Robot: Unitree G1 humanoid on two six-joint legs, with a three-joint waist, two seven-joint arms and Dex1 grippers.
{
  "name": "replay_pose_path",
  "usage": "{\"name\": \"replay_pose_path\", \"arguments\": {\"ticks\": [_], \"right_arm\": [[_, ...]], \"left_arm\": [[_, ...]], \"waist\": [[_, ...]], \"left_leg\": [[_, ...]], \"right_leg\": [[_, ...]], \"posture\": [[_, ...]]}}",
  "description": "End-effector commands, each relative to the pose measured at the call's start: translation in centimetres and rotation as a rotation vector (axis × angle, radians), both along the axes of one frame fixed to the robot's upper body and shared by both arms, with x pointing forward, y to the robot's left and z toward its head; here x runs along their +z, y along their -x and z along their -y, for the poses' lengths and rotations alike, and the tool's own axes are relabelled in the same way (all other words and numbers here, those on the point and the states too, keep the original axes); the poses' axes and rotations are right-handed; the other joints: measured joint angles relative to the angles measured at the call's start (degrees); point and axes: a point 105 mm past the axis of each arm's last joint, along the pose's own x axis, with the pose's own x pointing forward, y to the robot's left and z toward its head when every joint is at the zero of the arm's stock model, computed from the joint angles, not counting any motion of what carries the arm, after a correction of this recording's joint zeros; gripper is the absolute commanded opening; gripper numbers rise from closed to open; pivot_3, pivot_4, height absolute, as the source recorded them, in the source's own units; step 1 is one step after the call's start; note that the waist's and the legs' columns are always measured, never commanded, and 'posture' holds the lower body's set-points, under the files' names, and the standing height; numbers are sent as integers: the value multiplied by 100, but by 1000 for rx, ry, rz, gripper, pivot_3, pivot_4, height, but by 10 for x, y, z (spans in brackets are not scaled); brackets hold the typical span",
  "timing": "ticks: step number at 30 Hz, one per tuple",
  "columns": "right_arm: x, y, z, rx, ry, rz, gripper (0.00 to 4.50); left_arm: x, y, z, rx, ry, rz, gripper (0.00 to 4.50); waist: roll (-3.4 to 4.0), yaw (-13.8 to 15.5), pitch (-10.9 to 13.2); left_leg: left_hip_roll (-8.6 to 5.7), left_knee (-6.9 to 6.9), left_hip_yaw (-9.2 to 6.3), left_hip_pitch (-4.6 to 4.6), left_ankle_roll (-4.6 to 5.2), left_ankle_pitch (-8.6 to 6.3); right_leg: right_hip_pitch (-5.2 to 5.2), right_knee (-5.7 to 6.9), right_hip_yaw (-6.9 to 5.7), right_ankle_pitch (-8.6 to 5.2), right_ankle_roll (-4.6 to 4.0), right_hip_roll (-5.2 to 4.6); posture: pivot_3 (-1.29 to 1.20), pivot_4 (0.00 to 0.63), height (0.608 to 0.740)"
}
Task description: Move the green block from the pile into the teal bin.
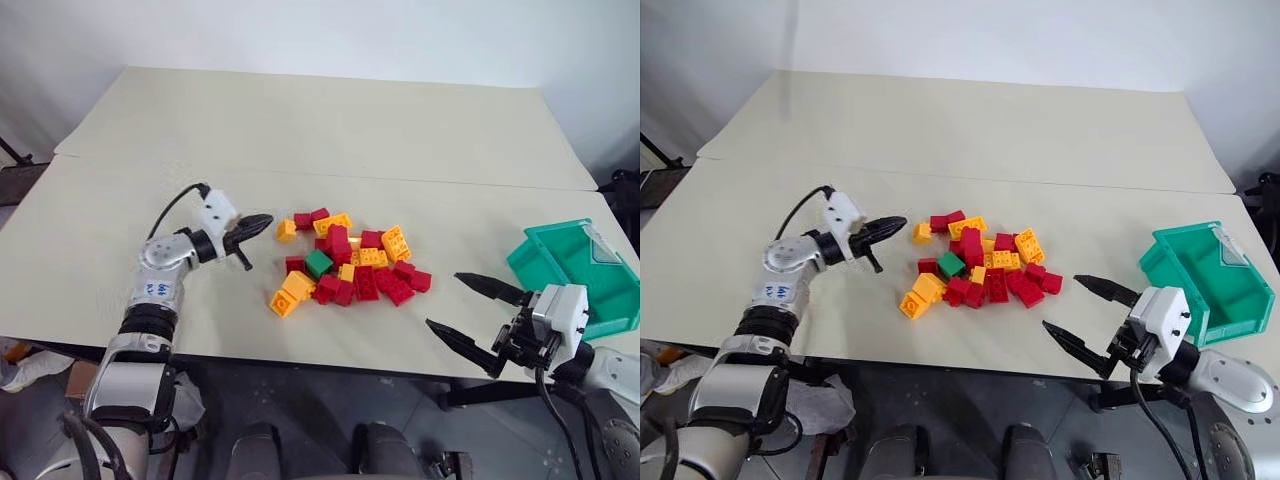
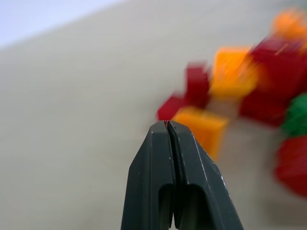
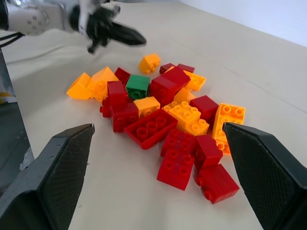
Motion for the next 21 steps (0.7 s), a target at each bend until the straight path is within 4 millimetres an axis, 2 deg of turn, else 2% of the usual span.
{"name": "replay_pose_path", "arguments": {"ticks": [1,5,8,11,18,21], "right_arm": [[5,1,1,12,-1,17,4500],[5,1,2,17,6,10,4500],[9,5,4,18,15,9,4500],[15,9,9,6,24,14,4500],[16,10,15,7,47,13,4500],[15,8,18,6,56,15,4500]], "left_arm": [[11,25,4,-177,-12,28,39],[4,53,17,-356,-65,-23,39],[2,65,15,-389,-116,-35,633],[10,71,-6,-332,-69,-63,1548],[-3,61,-98,15,-52,-125,3714],[-9,65,-107,28,-53,-158,4460]], "waist": [[0,-10,0],[1,-16,0],[0,-10,0],[1,-27,0],[1,-35,0],[1,-25,0]], "left_leg": [[0,0,1,0,0,0],[2,2,3,3,0,0],[2,4,2,2,0,0],[3,0,1,3,0,0],[4,0,3,8,1,-1],[4,-2,3,6,1,-2]], "right_leg": [[0,0,0,0,0,0],[1,2,1,0,0,1],[1,0,1,0,0,0],[1,1,2,0,0,1],[3,-2,2,-1,-1,0],[2,-4,2,-1,-1,0]], "posture": [[0,150,740],[0,150,740],[0,150,740],[0,150,740],[0,150,740],[0,150,740]]}}
